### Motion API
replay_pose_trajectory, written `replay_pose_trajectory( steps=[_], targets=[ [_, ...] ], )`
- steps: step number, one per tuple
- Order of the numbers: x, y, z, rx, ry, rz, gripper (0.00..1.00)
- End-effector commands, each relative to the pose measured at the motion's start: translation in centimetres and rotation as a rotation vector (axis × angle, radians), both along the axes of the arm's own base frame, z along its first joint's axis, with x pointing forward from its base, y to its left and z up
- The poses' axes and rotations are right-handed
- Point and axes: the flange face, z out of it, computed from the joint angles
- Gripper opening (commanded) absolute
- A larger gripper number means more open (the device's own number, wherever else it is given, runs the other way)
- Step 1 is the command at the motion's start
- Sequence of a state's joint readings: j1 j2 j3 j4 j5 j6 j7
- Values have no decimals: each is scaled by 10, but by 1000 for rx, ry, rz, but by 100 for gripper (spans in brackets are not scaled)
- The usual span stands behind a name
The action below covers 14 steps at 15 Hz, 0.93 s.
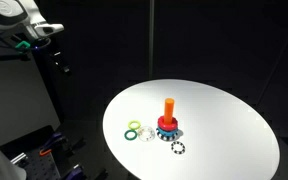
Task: Put the transparent ring on the ring holder
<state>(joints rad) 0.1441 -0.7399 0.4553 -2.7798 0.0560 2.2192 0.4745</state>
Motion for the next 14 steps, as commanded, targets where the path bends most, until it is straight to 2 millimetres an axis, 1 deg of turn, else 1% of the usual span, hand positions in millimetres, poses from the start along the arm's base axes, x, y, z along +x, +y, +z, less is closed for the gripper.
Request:
replay_pose_trajectory(
  steps=[1, 5, 6, 12, 14],
  targets=[
    [0, 0, 1, 0, 1, 0, 100],
    [0, 0, 1, 0, 1, 0, 100],
    [3, -3, 0, 0, 7, -12, 100],
    [20, -25, -4, -12, -6, -87, 100],
    [28, -34, -10, -7, -1, -116, 100]
  ],
)
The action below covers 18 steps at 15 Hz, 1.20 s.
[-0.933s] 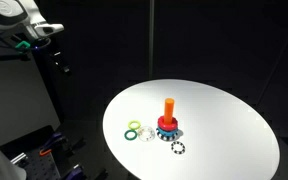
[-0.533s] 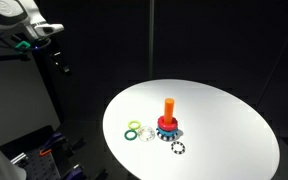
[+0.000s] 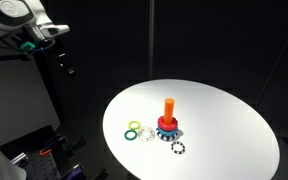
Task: Put the transparent ring on the ring holder
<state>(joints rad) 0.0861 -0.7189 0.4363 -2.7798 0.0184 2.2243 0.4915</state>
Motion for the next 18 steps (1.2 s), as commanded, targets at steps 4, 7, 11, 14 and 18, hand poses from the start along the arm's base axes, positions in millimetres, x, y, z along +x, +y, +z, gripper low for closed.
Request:
replay_pose_trajectory(
  steps=[4, 7, 11, 14, 18],
  targets=[
    [36, -34, -18, 44, -4, -113, 100],
    [56, -54, -30, 86, 15, -158, 100],
    [80, -80, -50, 126, 62, -215, 100],
    [96, -99, -65, 143, 112, -248, 100],
    [119, -127, -86, 151, 174, -290, 100]
  ],
)
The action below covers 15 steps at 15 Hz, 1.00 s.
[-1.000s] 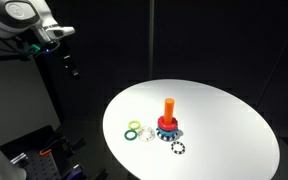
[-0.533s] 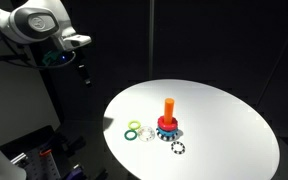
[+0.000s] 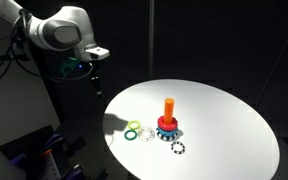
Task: Put the transparent ring on the ring holder
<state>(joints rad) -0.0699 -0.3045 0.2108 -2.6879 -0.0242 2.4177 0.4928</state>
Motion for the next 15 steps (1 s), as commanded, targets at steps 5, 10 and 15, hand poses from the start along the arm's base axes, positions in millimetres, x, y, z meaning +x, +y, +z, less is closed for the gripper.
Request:
replay_pose_trajectory(
  steps=[5, 10, 15],
  targets=[
    [44, -56, -35, -17, 68, -55, 100],
    [61, -93, -55, -9, 61, -101, 100],
    [76, -120, -69, 16, 32, -116, 100]
  ],
)
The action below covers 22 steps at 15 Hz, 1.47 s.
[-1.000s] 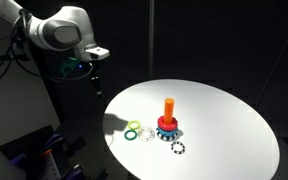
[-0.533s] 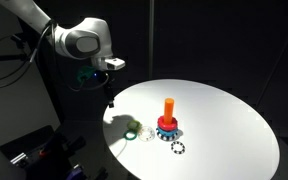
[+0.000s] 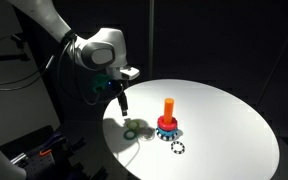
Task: Put the transparent ring on the ring holder
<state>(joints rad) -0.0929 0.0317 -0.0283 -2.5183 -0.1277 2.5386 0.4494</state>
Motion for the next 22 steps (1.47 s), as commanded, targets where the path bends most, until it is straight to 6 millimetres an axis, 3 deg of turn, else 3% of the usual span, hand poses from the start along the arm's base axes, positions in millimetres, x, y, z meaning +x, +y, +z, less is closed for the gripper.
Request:
replay_pose_trajectory(
  steps=[1, 10, 15, 22],
  targets=[
    [16, -17, -6, 9, -16, 6, 100],
    [11, -17, -8, 1, -9, -3, 100],
    [19, -35, -15, -45, -50, -100, 100],
    [30, -60, -42, -45, -25, -163, 100]
  ],
)
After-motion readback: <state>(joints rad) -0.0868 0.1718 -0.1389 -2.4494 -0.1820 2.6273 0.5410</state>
